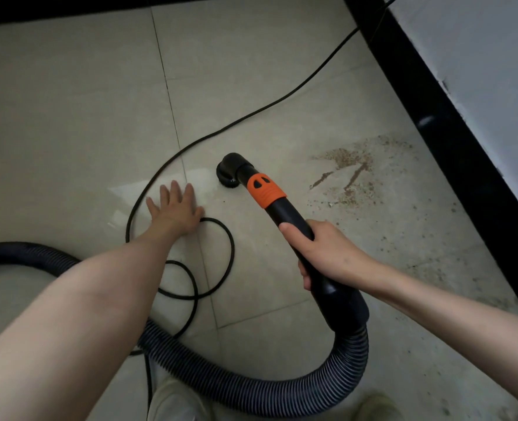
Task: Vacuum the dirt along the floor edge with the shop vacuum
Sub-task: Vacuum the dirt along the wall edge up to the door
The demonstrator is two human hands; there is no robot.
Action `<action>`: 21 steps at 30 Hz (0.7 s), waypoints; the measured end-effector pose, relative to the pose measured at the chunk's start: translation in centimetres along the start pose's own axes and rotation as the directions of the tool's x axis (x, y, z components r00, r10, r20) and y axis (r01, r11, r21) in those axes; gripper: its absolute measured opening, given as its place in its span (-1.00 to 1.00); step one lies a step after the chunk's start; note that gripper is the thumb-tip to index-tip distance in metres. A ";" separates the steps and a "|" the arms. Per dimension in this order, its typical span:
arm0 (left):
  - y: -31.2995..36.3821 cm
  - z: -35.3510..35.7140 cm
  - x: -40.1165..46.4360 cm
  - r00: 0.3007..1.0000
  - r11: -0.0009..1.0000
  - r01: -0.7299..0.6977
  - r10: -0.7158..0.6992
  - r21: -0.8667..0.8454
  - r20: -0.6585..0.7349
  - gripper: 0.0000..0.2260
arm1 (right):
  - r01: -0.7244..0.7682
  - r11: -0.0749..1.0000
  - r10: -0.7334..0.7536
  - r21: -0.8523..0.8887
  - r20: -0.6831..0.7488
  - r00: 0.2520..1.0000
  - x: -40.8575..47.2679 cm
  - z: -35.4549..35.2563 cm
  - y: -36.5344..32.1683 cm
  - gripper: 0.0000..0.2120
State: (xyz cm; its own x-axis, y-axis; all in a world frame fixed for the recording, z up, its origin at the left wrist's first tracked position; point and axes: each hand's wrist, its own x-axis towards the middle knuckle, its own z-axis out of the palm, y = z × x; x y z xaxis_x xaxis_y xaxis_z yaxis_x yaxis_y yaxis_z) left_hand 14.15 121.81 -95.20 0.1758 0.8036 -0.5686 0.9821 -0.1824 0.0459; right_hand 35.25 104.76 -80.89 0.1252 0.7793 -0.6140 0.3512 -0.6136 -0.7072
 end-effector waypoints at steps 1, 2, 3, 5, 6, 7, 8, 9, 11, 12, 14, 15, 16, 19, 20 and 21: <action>0.1 0.1 -0.6 1.000 1.000 0.014 -0.013 -0.011 0.012 -0.42 | 0.000 1.000 0.000 -0.001 0.006 1.000 -0.4 -0.1 0.3 -0.70; 0.4 0.1 -1.3 0.999 0.999 0.028 -0.028 -0.026 0.024 -0.42 | 0.001 1.000 -0.001 -0.004 0.015 1.000 -0.9 -0.2 0.6 -0.70; 0.9 0.1 -2.0 0.999 0.998 0.042 -0.040 -0.049 0.031 -0.43 | 0.003 1.000 -0.003 -0.012 0.026 1.000 -1.4 -0.4 0.9 -0.69; 2.2 0.2 -3.4 0.998 0.993 0.054 -0.051 -0.109 0.025 -0.45 | 0.010 0.999 -0.008 -0.034 0.060 0.998 -2.2 -0.7 1.4 -0.69; 2.9 0.4 -4.0 0.998 0.987 0.057 -0.055 -0.147 0.018 -0.46 | 0.012 0.999 -0.008 -0.045 0.083 0.997 -2.5 -0.8 1.6 -0.68; 3.5 0.6 -4.6 0.998 0.981 0.063 -0.061 -0.184 0.014 -0.47 | 0.013 0.999 -0.007 -0.051 0.108 0.994 -2.8 -1.0 1.9 -0.67; 4.1 0.9 -5.3 0.997 0.973 0.076 -0.074 -0.216 0.017 -0.48 | 0.013 0.999 -0.006 -0.051 0.132 0.991 -3.0 -1.1 2.1 -0.67; 4.6 1.3 -5.8 0.995 0.964 0.101 -0.097 -0.244 0.029 -0.49 | 0.015 0.999 -0.007 -0.050 0.153 0.988 -3.3 -1.2 2.4 -0.67; 5.3 1.8 -6.8 0.982 0.930 0.190 -0.181 -0.315 0.056 -0.51 | 0.028 0.998 -0.019 -0.050 0.173 0.985 -3.7 -1.2 2.8 -0.67; 5.5 1.8 -7.1 0.970 0.893 0.243 -0.233 -0.378 0.072 -0.51 | 0.036 0.998 -0.028 -0.049 0.166 0.986 -3.8 -1.1 2.9 -0.67; 6.2 1.6 -7.7 0.940 0.770 0.325 -0.325 -0.549 0.101 -0.53 | 0.052 0.998 -0.048 -0.038 0.101 0.994 -3.8 -1.4 3.1 -0.68; 6.6 1.4 -7.9 0.934 0.707 0.328 -0.344 -0.626 0.101 -0.54 | 0.059 0.998 -0.058 -0.027 0.049 0.997 -3.7 -1.8 3.3 -0.69; 7.3 1.2 -8.1 0.935 0.658 0.308 -0.343 -0.687 0.091 -0.55 | 0.065 0.998 -0.065 -0.014 -0.004 0.998 -3.6 -2.3 3.4 -0.69; 10.2 0.2 -8.9 0.961 0.554 0.194 -0.274 -0.809 0.043 -0.61 | 0.089 0.996 -0.090 -0.017 -0.130 0.987 -4.1 -4.4 4.6 -0.73; 11.5 -0.3 -9.2 0.971 0.509 0.163 -0.237 -0.845 0.045 -0.64 | 0.091 0.996 -0.092 -0.013 -0.156 0.983 -4.4 -4.9 5.2 -0.76; 12.9 -0.8 -9.7 0.980 0.451 0.147 -0.185 -0.880 0.069 -0.66 | 0.088 0.996 -0.086 0.005 -0.175 0.981 -4.8 -5.2 5.8 -0.79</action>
State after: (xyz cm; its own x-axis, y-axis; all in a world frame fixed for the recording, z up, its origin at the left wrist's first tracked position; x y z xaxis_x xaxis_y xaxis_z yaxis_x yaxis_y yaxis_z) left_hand 25.21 112.12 -88.45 -0.0139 0.7827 -0.6222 0.5274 0.5344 0.6605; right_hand 41.54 98.13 -80.24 0.2551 0.8392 -0.4802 0.3559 -0.5433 -0.7604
